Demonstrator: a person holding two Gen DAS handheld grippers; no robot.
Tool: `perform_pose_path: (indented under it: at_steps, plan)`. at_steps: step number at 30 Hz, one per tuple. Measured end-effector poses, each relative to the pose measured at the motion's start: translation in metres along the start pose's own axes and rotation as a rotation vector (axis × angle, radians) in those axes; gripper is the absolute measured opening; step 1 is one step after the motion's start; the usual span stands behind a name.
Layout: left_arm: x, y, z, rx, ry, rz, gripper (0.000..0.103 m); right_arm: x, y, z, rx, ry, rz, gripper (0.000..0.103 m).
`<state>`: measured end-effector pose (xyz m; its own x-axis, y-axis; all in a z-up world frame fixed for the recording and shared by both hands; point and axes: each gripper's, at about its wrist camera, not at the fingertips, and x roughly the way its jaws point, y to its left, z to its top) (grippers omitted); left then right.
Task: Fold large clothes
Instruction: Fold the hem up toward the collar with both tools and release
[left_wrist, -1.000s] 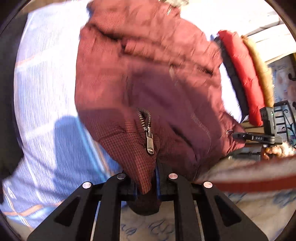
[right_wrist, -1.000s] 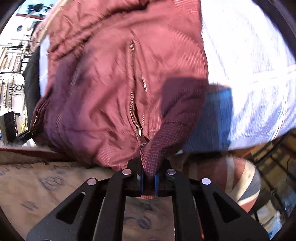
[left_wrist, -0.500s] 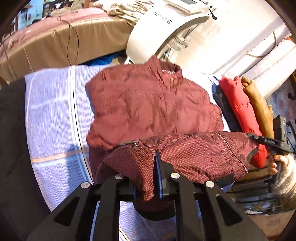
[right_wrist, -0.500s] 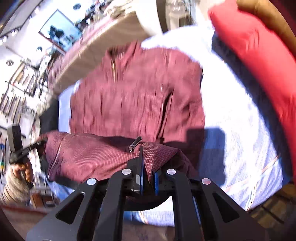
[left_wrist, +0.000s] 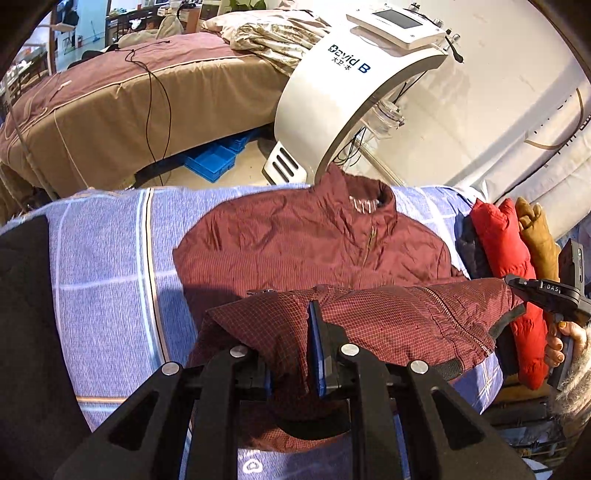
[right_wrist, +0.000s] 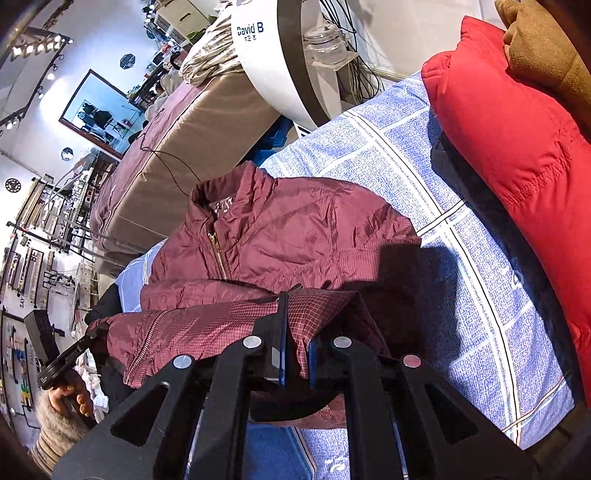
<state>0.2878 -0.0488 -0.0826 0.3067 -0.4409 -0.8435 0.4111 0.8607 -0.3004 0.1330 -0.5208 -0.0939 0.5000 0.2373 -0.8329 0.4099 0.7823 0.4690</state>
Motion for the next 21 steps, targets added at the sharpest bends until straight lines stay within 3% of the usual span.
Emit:
perform_pose_path:
  at_steps: [5,11,16,21]
  plan:
    - [0.023,-0.004,0.035,0.004,-0.001,0.015,0.016,0.014,0.001,0.031,0.015,-0.019,-0.011,0.009]
    - [0.067,0.004,0.055,-0.048,0.068,0.047,0.018,0.046,-0.008,0.054,0.060,0.005,-0.048,0.009]
    - [0.088,0.025,0.063,-0.172,0.116,-0.015,0.023,0.068,-0.024,0.063,0.106,0.038,-0.058,0.009]
    - [0.084,0.046,0.072,-0.309,0.109,-0.116,0.038,0.084,-0.037,0.068,0.170,0.072,-0.044,0.013]
